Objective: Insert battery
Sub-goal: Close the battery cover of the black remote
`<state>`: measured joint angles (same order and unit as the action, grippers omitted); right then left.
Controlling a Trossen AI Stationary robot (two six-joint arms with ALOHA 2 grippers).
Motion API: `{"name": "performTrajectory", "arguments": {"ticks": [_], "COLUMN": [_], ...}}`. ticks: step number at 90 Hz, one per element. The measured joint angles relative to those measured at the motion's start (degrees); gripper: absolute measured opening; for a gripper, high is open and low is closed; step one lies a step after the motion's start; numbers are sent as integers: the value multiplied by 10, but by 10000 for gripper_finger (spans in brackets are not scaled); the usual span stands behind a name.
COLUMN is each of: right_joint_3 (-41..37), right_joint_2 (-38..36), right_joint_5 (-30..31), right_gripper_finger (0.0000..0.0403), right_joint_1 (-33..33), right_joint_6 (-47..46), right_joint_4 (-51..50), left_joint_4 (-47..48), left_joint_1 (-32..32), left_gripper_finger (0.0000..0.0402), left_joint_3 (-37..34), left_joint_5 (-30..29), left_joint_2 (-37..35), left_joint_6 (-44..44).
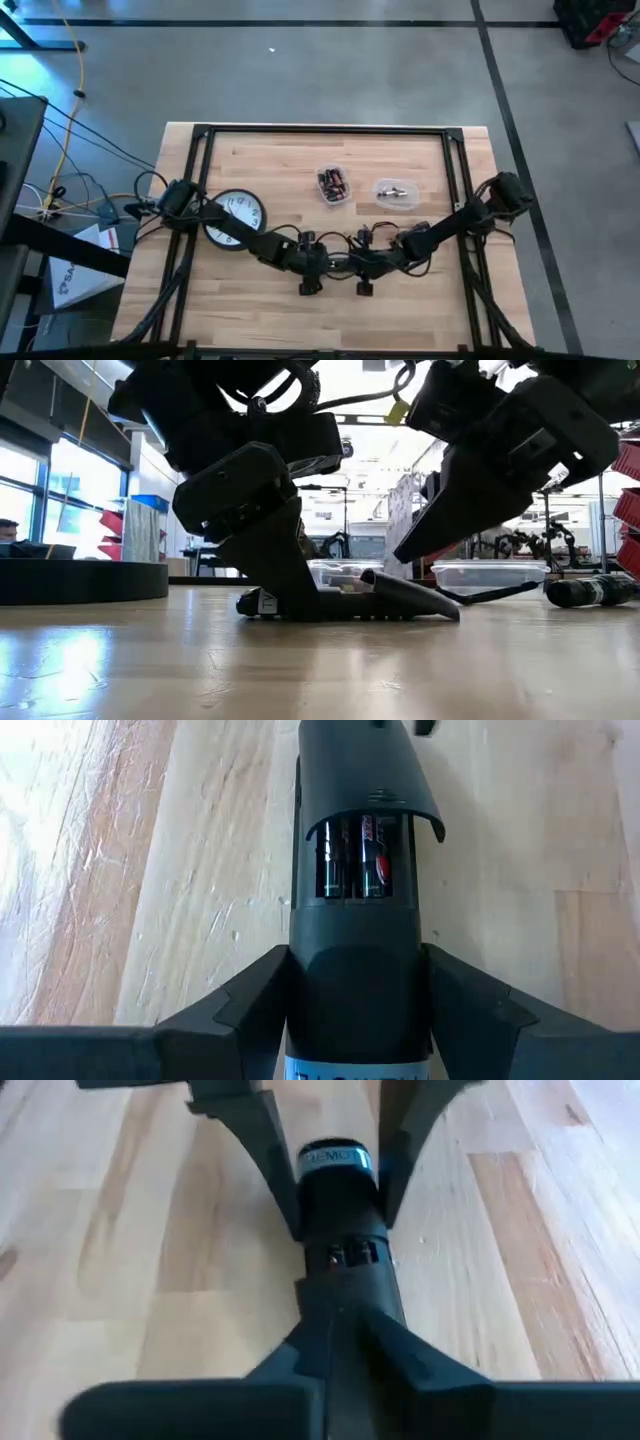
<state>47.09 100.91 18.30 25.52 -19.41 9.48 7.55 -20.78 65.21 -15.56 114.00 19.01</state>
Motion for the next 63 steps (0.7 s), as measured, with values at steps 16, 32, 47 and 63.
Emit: {"name": "performTrajectory", "arguments": {"ticks": [16, 32, 47, 63], "right_joint_3": [0, 0, 1, 1], "right_joint_2": [12, 31, 39, 40], "right_joint_5": [-1, -5, -15, -27], "right_gripper_finger": [2, 0, 0, 0], "right_joint_1": [-7, -15, -24, -31], "right_joint_6": [0, -1, -1, 2], "right_joint_4": [8, 11, 25, 31], "left_joint_4": [0, 0, 0, 0], "left_joint_1": [0, 0, 0, 0], "left_gripper_finger": [186, 186, 186, 186], "left_joint_3": [0, 0, 0, 0], "left_joint_5": [0, 0, 0, 0], "left_joint_2": [0, 0, 0, 0], "left_joint_6": [0, -1, -1, -1]}}
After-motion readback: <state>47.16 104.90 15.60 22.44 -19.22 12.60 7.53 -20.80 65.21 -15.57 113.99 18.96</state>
